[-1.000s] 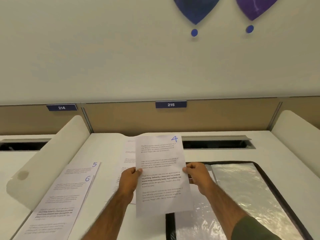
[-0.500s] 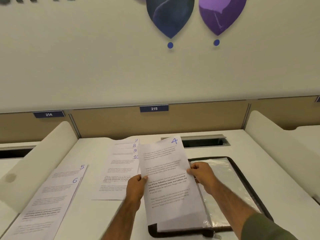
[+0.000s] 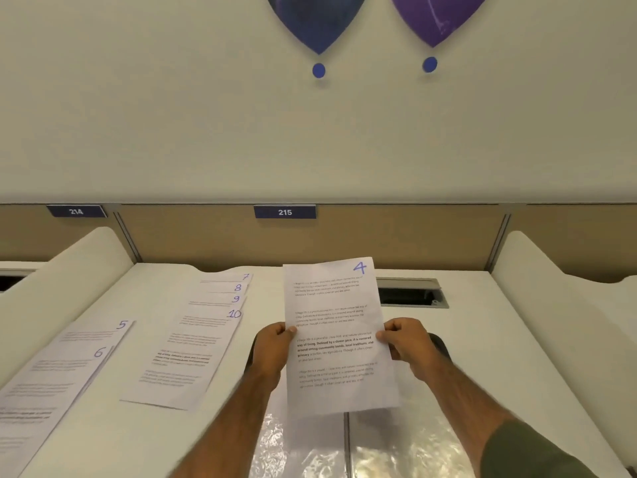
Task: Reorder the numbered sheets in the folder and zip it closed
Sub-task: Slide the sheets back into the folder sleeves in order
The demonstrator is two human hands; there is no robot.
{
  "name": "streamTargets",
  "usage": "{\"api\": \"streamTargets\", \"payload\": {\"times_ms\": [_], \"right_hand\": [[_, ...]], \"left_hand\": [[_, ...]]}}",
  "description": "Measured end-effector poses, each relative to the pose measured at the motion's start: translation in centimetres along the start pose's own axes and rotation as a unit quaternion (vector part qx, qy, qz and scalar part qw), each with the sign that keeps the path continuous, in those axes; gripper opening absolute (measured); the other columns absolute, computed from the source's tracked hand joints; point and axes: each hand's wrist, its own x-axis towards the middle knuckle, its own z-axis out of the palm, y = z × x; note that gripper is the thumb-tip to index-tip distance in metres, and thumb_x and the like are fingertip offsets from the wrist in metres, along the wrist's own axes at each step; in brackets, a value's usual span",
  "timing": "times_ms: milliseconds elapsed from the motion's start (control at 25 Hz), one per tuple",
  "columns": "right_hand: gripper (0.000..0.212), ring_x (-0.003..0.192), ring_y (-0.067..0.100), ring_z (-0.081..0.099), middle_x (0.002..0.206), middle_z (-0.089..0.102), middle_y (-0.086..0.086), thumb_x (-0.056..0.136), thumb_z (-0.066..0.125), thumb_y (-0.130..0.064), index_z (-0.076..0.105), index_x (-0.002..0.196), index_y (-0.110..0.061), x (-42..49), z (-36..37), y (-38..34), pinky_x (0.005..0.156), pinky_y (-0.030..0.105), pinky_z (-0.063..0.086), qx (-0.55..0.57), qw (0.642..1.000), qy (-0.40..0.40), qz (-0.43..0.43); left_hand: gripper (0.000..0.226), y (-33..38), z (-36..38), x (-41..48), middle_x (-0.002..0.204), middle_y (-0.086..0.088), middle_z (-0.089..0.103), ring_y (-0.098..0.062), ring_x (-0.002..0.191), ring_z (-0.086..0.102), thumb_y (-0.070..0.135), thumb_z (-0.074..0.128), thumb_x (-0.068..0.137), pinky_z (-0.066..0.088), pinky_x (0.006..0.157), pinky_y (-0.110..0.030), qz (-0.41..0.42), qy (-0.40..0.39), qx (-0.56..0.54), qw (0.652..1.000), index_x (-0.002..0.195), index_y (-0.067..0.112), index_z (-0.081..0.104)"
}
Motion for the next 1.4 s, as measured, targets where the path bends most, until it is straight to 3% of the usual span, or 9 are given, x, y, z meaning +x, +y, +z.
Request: {"api": "streamTargets", "payload": {"times_ms": [120,320,400,560,680,920,1040,1200,1400], "right_hand": [[0.011,0.087,0.030,0.075,0.099,0.076,0.014,0.091,0.069,-0.002,0.065,0.097,0.006,3.1,-2.9,0.3,0.081,0.048,0.063,0.015,1.000,-0.008,0.007],[0.006,0.086,0.028,0.075,0.097,0.075,0.013,0.091,0.067,0.001,0.063,0.087,0.001,6.8,-5.8,0.2,0.072,0.042,0.063,0.035,0.999,0.024,-0.003],[0.006,0.088,0.032,0.074,0.097,0.075,0.016,0.090,0.068,0.000,0.064,0.087,0.001,8.7,-6.9,0.4,0.076,0.050,0.062,0.050,0.998,0.040,-0.007],[0.009,0.094,0.039,0.073,0.103,0.074,0.020,0.091,0.068,0.001,0.064,0.098,0.007,12.3,-9.1,0.3,0.086,0.057,0.059,0.115,0.991,0.057,0.020],[0.021,0.096,0.037,0.073,0.107,0.073,0.021,0.091,0.067,0.004,0.062,0.109,0.013,14.6,-10.2,-0.1,0.081,0.049,0.061,0.152,0.985,0.069,0.031],[0.028,0.092,0.033,0.074,0.109,0.073,0.020,0.091,0.066,0.006,0.059,0.117,0.015,18.4,-10.4,-0.4,0.071,0.040,0.063,0.195,0.978,0.060,0.035],[0.025,0.086,0.028,0.074,0.107,0.073,0.019,0.092,0.065,0.006,0.060,0.115,0.013,19.5,-10.0,-0.1,0.065,0.035,0.062,0.194,0.979,0.051,0.035],[0.012,0.076,0.023,0.075,0.099,0.074,0.018,0.092,0.065,0.005,0.061,0.104,0.005,20.3,-9.8,0.9,0.060,0.033,0.061,0.195,0.979,0.050,0.033],[0.011,0.077,0.024,0.074,0.099,0.074,0.017,0.092,0.065,0.005,0.061,0.101,0.002,20.2,-9.8,1.9,0.061,0.033,0.060,0.204,0.977,0.059,0.032]], "left_hand": [[0.020,0.7,3.9,1.1,0.095,-0.006,0.076,-0.023,0.084,0.074,0.012,0.052,0.103,0.057,0.063,-0.029,-0.009,0.004,0.004,1.000,0.099,0.006,0.070],[0.018,2.1,8.8,5.1,0.096,-0.005,0.076,-0.023,0.083,0.073,0.014,0.054,0.103,0.058,0.067,-0.033,0.006,0.003,0.007,1.000,0.094,0.013,0.070],[0.021,2.3,10.1,6.9,0.096,-0.005,0.075,-0.022,0.084,0.071,0.021,0.053,0.103,0.056,0.069,-0.034,0.007,0.000,-0.003,1.000,0.090,0.016,0.068],[0.022,-0.2,12.0,9.6,0.101,-0.006,0.074,-0.025,0.088,0.072,0.018,0.044,0.105,0.058,0.069,-0.034,-0.022,0.031,-0.049,0.998,0.110,0.012,0.065],[0.023,-4.0,12.7,10.8,0.103,-0.002,0.072,-0.015,0.085,0.068,0.017,0.045,0.105,0.058,0.067,-0.029,0.030,0.038,0.126,0.991,0.112,0.013,0.066],[0.029,-8.2,16.8,12.2,0.111,0.008,0.070,-0.012,0.097,0.065,0.032,0.062,0.092,0.056,0.088,-0.034,0.200,-0.107,0.442,0.868,0.120,0.031,0.069],[0.039,-8.6,19.2,12.7,0.105,0.008,0.071,-0.012,0.093,0.061,0.045,0.053,0.083,0.052,0.086,-0.032,0.253,-0.119,0.513,0.812,0.114,0.030,0.071],[0.024,-8.4,21.1,12.5,0.082,0.013,0.070,-0.006,0.077,0.060,0.041,0.056,0.071,0.054,0.075,-0.032,0.216,-0.120,0.466,0.850,0.084,0.027,0.071],[0.011,-8.8,21.3,12.7,0.085,0.016,0.070,-0.006,0.085,0.066,0.040,0.070,0.077,0.055,0.086,-0.034,0.206,-0.138,0.443,0.862,0.079,0.030,0.068]]}}
